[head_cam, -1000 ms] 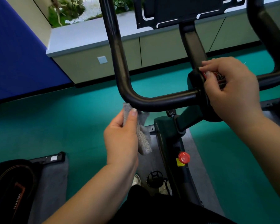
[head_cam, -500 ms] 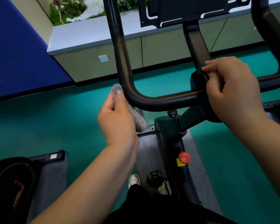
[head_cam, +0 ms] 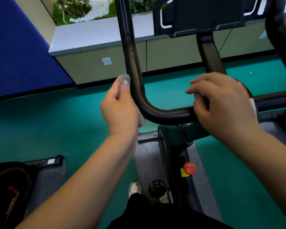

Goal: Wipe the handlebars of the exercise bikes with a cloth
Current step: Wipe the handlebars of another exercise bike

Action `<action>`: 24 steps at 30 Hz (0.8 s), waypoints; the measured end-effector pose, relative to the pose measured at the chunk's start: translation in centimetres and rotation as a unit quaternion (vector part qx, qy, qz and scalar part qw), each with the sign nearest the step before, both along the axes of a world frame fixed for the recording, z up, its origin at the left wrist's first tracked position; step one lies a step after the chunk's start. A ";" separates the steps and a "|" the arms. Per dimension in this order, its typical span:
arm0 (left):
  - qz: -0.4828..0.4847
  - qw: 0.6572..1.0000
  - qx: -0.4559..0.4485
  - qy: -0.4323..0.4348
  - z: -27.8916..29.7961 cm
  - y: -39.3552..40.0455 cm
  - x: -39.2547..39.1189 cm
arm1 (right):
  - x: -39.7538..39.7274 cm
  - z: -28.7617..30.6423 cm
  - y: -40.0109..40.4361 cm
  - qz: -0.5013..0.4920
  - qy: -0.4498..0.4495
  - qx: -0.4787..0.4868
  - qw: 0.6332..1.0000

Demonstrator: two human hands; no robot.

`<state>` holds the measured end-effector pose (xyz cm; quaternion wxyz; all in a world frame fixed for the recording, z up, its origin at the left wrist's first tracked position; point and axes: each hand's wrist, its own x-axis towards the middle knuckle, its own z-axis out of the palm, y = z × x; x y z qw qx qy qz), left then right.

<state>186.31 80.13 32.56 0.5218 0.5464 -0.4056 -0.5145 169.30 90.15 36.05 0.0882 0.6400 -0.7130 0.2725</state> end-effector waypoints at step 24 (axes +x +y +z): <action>-0.371 0.712 -0.430 -0.413 2.9 -0.8 2.6 | 0.6 0.9 -0.2 -0.041 0.027 0.075 0.996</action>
